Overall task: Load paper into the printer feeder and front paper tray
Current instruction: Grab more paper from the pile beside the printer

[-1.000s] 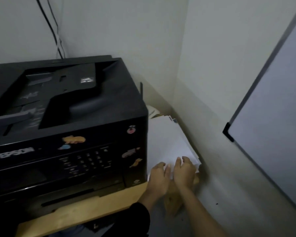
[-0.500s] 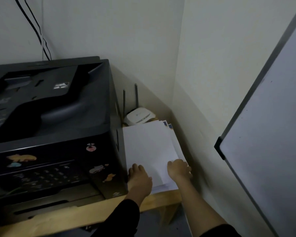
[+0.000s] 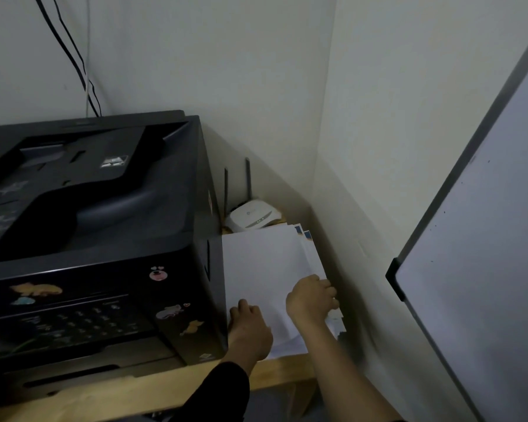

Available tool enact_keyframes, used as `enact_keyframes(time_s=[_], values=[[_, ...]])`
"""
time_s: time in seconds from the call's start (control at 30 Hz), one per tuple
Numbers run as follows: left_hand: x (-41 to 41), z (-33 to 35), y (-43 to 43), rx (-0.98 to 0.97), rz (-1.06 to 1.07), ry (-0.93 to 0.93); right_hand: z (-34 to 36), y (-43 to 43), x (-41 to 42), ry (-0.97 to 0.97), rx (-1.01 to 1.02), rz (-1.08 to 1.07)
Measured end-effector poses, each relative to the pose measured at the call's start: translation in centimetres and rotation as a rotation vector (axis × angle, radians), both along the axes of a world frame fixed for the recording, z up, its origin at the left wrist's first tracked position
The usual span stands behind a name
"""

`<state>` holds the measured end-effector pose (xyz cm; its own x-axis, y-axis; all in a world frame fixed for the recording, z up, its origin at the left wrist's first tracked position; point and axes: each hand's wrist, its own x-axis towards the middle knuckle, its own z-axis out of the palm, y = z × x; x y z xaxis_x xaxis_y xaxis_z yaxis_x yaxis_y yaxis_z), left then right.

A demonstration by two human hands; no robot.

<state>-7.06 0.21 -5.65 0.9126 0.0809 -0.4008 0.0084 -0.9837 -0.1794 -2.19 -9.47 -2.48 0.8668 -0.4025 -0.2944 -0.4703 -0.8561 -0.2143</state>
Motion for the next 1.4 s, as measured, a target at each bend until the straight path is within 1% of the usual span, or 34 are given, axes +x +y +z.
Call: enact_keyframes(time_s=[0.07,0.13,0.2,0.27,0.33,0.4,0.5,0.57,0.63,0.67,0.77,0.83,0.9,0.97,1.03,1.17,1.23,1.33,1.4], values=[[0.1,-0.3,0.0,-0.028,0.038,0.016,0.4,0.4,0.1,-0.035,0.058,-0.018],[0.2,-0.6,0.2,-0.024,0.033,0.025,0.4,0.3,0.6,-0.044,0.210,-0.093],[0.2,-0.5,0.2,-0.012,0.017,0.031,0.6,-0.4,0.9,0.009,0.297,-0.081],[0.2,-0.5,0.2,-0.009,0.004,0.034,1.1,-1.4,1.4,0.082,0.335,-0.004],[0.2,-0.2,0.2,-0.019,0.004,0.032,2.0,-2.1,1.9,0.116,0.391,0.044],[0.1,0.3,0.2,-0.035,0.008,0.028,2.5,-2.2,2.4,0.127,0.444,0.049],[0.1,0.8,0.1,-0.085,0.050,0.052,2.8,-1.7,2.3,0.119,0.448,0.015],[0.3,1.4,0.0,-0.194,0.161,0.085,2.9,-1.6,2.0,0.082,0.426,0.008],[1.1,2.2,-0.3,-0.342,0.305,0.095,3.4,-1.8,2.0,0.024,0.439,-0.014],[1.7,2.9,-0.5,-0.422,0.385,0.076,3.8,-2.0,2.0,-0.010,0.462,-0.031],[3.3,5.2,-0.9,-0.632,0.638,-0.068,5.8,-3.0,2.2,-0.129,0.508,-0.080],[4.6,7.0,-0.9,-0.649,0.720,-0.119,7.0,-3.7,2.4,-0.193,0.528,-0.114],[5.8,9.0,-0.8,-0.625,0.767,-0.102,8.0,-4.5,3.1,-0.244,0.570,-0.150],[6.8,11.2,-0.7,-0.633,0.779,-0.119,9.3,-5.2,3.9,-0.291,0.631,-0.193],[7.5,13.6,-0.7,-0.659,0.747,-0.177,11.2,-5.9,4.4,-0.356,0.690,-0.235],[8.3,19.6,0.1,-0.747,0.562,-0.372,16.2,-6.9,4.9,-0.471,0.806,-0.252],[8.5,23.1,1.4,-0.752,0.487,-0.459,18.7,-6.6,4.7,-0.471,0.785,-0.201],[8.2,28.1,4.3,-0.811,0.469,-0.456,21.8,-4.9,4.3,-0.468,0.776,-0.128],[7.8,30.4,6.9,-0.843,0.493,-0.460,23.1,-3.1,3.8,-0.454,0.728,-0.042]])
